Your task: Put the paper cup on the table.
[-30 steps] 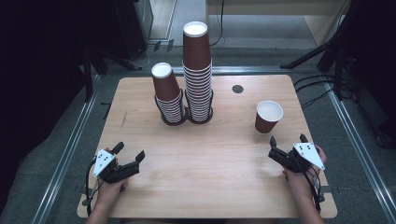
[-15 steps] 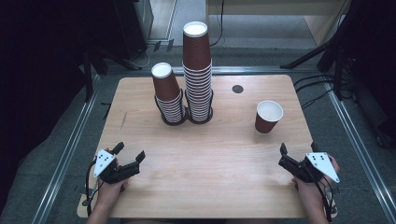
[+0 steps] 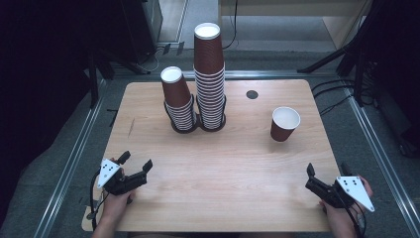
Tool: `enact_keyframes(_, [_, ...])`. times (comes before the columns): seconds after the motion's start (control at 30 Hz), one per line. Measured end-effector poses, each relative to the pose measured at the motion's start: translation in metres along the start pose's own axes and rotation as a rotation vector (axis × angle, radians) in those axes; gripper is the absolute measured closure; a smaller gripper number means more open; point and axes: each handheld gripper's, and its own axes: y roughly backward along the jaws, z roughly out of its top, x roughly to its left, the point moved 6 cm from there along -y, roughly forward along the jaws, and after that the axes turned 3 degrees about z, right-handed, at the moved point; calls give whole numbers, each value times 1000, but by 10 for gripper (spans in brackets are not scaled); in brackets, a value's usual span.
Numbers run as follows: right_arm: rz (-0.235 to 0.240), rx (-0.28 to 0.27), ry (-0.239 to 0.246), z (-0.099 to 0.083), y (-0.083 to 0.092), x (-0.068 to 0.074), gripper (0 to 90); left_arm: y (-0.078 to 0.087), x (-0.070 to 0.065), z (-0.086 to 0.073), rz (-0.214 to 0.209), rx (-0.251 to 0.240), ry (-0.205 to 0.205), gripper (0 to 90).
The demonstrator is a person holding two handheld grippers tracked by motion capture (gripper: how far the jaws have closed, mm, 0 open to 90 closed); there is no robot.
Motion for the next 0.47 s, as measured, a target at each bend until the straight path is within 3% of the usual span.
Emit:
enact_keyframes(0.1, [-8, -2, -4, -4, 9, -6, 0, 0, 0, 0, 2, -2, 1, 69])
enact_keyframes(0.17, [-17, -7, -31, -5, 13, -11, 0, 0, 0, 0, 2, 1, 0, 69])
enact_keyframes(0.2, [-15, -10, -69, -5, 15, -15, 0, 0, 0, 0, 3, 1, 2, 68])
enact_keyframes(0.47, [-15, -11, -75, -7, 14, -15, 0, 0, 2, 0, 6, 6, 19, 68])
